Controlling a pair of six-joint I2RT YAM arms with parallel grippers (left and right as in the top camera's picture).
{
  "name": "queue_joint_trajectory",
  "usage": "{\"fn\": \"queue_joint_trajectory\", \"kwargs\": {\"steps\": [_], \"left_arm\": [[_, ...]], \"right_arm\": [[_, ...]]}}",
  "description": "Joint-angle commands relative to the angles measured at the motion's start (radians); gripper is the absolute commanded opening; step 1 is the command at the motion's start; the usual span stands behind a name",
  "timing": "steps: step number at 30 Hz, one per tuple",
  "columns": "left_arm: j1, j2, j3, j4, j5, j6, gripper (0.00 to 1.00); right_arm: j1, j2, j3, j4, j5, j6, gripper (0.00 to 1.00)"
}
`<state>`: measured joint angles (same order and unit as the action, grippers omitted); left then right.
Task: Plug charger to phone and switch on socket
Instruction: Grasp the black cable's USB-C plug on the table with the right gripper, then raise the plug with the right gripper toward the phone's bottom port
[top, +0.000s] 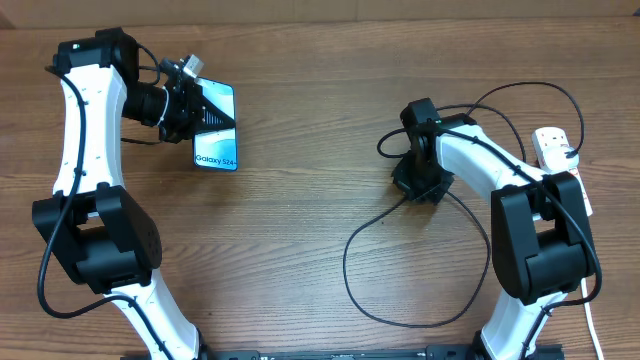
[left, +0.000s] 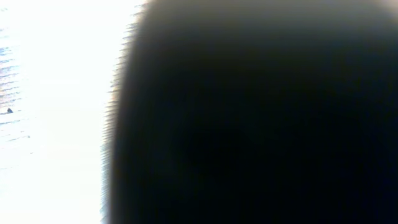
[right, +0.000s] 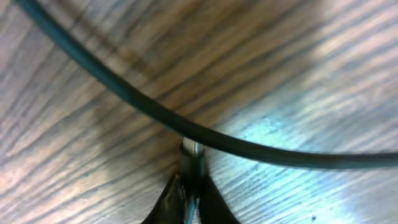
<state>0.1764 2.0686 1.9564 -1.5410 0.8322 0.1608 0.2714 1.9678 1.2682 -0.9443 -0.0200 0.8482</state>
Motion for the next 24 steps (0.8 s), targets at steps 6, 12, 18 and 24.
{"fn": "queue_joint_trajectory", "kwargs": {"steps": [6, 12, 18, 24], "left_arm": [[-0.003, -0.016, 0.002, 0.003, 0.018, 0.018, 0.04], [-0.003, -0.016, 0.002, 0.002, 0.017, 0.015, 0.04], [-0.003, -0.016, 0.002, 0.003, 0.017, 0.015, 0.04], [-0.003, -0.016, 0.002, 0.005, 0.017, 0.015, 0.04]], "right_arm": [[0.008, 0.021, -0.032, -0.001, 0.013, -0.047, 0.18], [0.004, 0.021, -0.032, 0.016, 0.034, -0.046, 0.37], [-0.006, 0.021, -0.032, 0.015, 0.033, -0.046, 0.11], [-0.007, 0.021, -0.032, 0.021, 0.033, -0.052, 0.04]]}}
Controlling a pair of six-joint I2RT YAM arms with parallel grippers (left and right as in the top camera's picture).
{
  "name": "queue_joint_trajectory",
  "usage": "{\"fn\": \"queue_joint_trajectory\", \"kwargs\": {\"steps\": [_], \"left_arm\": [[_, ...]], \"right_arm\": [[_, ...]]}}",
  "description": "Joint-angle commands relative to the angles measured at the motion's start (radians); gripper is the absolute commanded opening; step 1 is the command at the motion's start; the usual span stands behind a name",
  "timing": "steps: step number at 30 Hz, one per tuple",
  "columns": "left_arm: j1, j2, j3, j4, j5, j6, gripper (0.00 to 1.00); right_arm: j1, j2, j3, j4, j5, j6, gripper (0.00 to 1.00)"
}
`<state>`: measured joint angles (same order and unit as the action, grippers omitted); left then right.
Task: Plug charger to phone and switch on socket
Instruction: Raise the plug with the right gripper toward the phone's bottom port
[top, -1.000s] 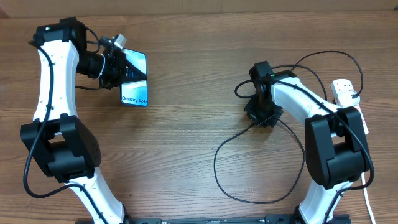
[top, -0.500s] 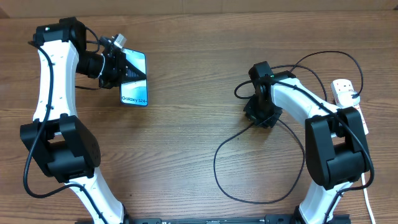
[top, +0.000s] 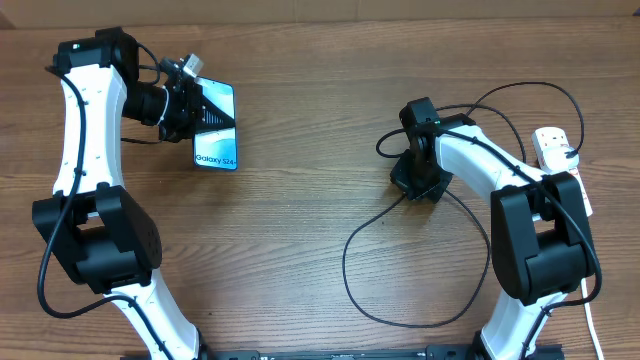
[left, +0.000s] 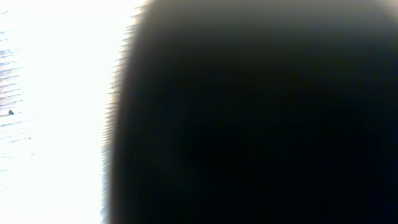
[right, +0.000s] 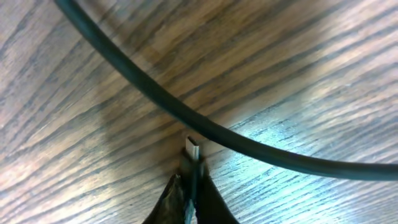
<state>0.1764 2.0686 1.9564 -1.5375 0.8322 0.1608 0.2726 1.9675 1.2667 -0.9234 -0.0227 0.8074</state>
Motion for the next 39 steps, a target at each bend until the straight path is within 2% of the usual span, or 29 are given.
{"fn": "queue_joint_trajectory", "kwargs": {"steps": [1, 2, 4, 7, 9, 12, 14, 17, 21, 26, 33, 39], "left_arm": [[-0.003, -0.016, 0.002, 0.005, 0.018, 0.014, 0.04], [-0.003, -0.015, 0.002, 0.010, 0.016, 0.003, 0.04], [-0.003, -0.015, 0.002, 0.004, -0.005, -0.110, 0.04], [0.004, -0.015, 0.002, -0.016, 0.005, -0.126, 0.04], [0.005, -0.015, 0.002, -0.007, 0.053, -0.040, 0.04], [0.005, -0.015, 0.002, -0.026, 0.215, 0.130, 0.04], [0.004, -0.015, 0.002, -0.033, 0.282, 0.174, 0.04], [0.002, -0.015, 0.002, -0.037, 0.394, 0.230, 0.04], [-0.015, -0.015, 0.002, -0.084, 0.607, 0.407, 0.04], [-0.058, -0.015, 0.002, -0.106, 0.739, 0.472, 0.04], [-0.131, -0.015, 0.002, -0.105, 0.748, 0.472, 0.05], [-0.157, -0.015, 0.002, -0.105, 0.748, 0.410, 0.04]], "right_arm": [[-0.010, 0.022, -0.030, 0.006, 0.035, -0.024, 0.04], [-0.010, 0.022, -0.030, 0.013, 0.034, -0.037, 0.04], [-0.017, 0.020, -0.025, 0.022, -0.025, -0.110, 0.04], [-0.040, 0.008, -0.008, 0.046, -0.200, -0.248, 0.04], [-0.055, -0.017, -0.007, 0.089, -0.381, -0.380, 0.04], [-0.075, -0.075, -0.007, 0.114, -0.750, -0.679, 0.04], [-0.077, -0.115, -0.007, 0.085, -0.965, -0.868, 0.04], [-0.075, -0.155, -0.007, -0.008, -1.154, -1.099, 0.04], [-0.059, -0.166, -0.007, -0.137, -1.260, -1.311, 0.04], [-0.006, -0.166, -0.007, -0.154, -1.375, -1.366, 0.04], [0.084, -0.166, -0.007, -0.084, -1.507, -1.351, 0.04], [0.126, -0.166, -0.007, 0.071, -1.546, -1.130, 0.04]]}}
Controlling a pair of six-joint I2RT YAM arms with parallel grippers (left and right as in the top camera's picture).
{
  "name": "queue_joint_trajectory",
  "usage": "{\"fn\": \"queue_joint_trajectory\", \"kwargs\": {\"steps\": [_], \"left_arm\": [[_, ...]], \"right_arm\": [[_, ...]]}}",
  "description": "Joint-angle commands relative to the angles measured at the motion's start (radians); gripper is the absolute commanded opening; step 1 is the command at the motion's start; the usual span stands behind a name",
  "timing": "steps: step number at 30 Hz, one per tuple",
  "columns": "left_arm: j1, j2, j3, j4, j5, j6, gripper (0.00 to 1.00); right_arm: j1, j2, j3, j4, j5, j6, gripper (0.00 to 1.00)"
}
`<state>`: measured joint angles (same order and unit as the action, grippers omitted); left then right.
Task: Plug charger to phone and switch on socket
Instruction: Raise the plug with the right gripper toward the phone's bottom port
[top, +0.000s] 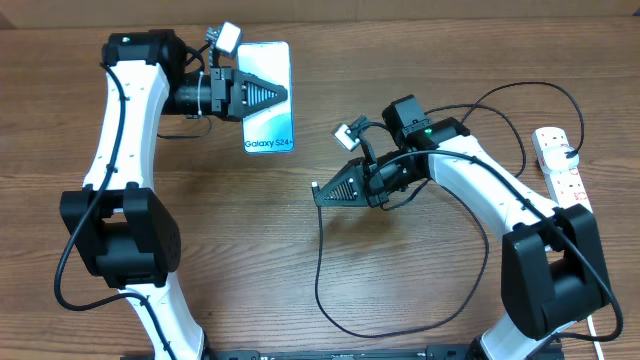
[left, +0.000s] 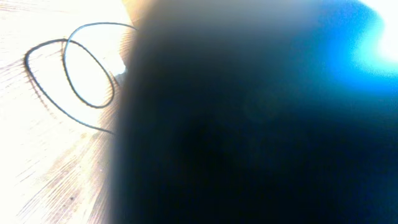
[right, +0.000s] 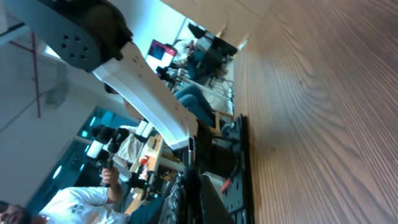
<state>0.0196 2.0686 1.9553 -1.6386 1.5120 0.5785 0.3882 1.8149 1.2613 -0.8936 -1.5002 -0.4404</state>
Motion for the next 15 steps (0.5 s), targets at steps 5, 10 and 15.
{"fn": "queue_joint_trajectory", "kwargs": {"steps": [5, 10, 15], "left_arm": [[0.001, -0.015, 0.003, -0.003, 0.067, -0.110, 0.05], [0.001, -0.015, 0.003, -0.002, 0.067, -0.161, 0.04], [0.006, -0.015, 0.003, 0.069, 0.067, -0.219, 0.04]], "right_arm": [[0.012, -0.014, 0.034, 0.139, -0.005, 0.312, 0.04], [0.018, -0.032, 0.085, 0.213, 0.094, 0.486, 0.04], [0.043, -0.079, 0.088, 0.309, 0.120, 0.593, 0.04]]}}
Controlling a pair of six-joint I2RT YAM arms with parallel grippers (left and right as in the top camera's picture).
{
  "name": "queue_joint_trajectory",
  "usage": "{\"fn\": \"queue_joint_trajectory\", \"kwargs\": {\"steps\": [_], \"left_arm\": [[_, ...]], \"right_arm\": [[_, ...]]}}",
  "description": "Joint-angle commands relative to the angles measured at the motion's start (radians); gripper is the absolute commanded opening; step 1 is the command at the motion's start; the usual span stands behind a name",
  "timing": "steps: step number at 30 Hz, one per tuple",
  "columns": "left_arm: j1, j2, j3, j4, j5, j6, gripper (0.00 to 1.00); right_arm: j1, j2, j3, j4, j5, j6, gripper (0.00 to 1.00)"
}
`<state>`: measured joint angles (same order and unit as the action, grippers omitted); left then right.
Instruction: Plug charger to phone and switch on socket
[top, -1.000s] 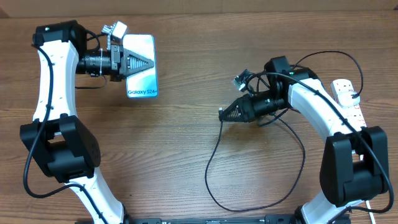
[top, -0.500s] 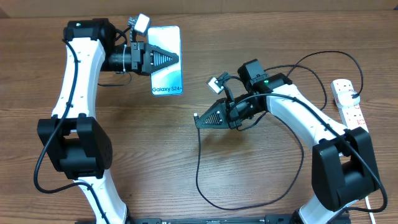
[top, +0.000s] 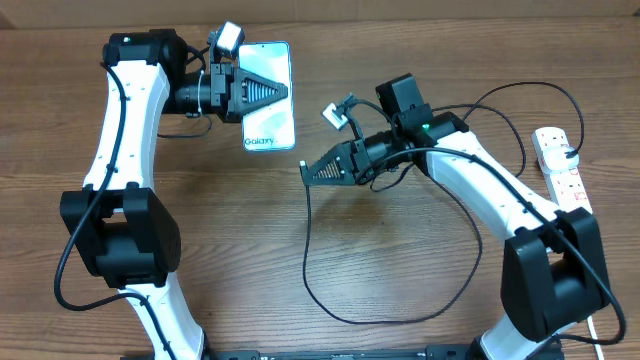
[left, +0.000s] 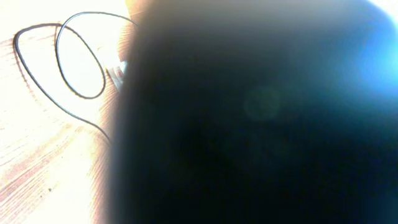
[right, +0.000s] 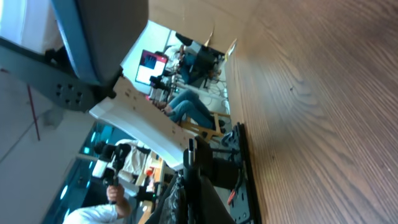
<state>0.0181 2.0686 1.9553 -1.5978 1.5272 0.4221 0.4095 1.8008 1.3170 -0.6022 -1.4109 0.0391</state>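
Note:
The phone (top: 275, 130), screen lit, is held up off the table at the back left with my left gripper (top: 265, 91) shut on it. Its dark body fills the left wrist view (left: 249, 124). My right gripper (top: 318, 172) points left, a short way right of and below the phone, shut on the charger plug (top: 304, 178). In the right wrist view the plug (right: 192, 149) sticks out past the fingertips. The black cable (top: 310, 270) hangs from the plug and loops over the table. The white socket strip (top: 560, 160) lies at the right edge.
The wooden table (top: 200, 260) lies below both arms. Cable loops (top: 510, 95) run behind the right arm toward the socket strip. In the left wrist view a cable loop (left: 74, 62) shows past the phone's edge.
My right gripper has moved left and slightly back with the plug, closer to the phone. The phone has tilted a little in the left gripper, which has barely moved.
At first the left gripper held the phone at the far left, while the right gripper was down on the table, shut on the plug. Then the phone stood further right and the plug was raised, pointing left. Now the plug is nearer the phone.

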Motion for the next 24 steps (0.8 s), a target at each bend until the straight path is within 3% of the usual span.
{"fn": "queue_joint_trajectory", "kwargs": {"steps": [1, 7, 24], "left_arm": [[0.009, -0.015, 0.003, 0.056, 0.052, -0.095, 0.05], [-0.003, -0.015, 0.003, 0.141, 0.023, -0.202, 0.05], [-0.020, -0.015, 0.003, 0.140, 0.006, -0.223, 0.04]], "right_arm": [[0.028, -0.074, 0.032, 0.024, 0.048, 0.126, 0.04], [0.077, -0.090, 0.032, 0.138, 0.094, 0.248, 0.04], [0.117, -0.090, 0.032, 0.407, 0.187, 0.473, 0.04]]}}
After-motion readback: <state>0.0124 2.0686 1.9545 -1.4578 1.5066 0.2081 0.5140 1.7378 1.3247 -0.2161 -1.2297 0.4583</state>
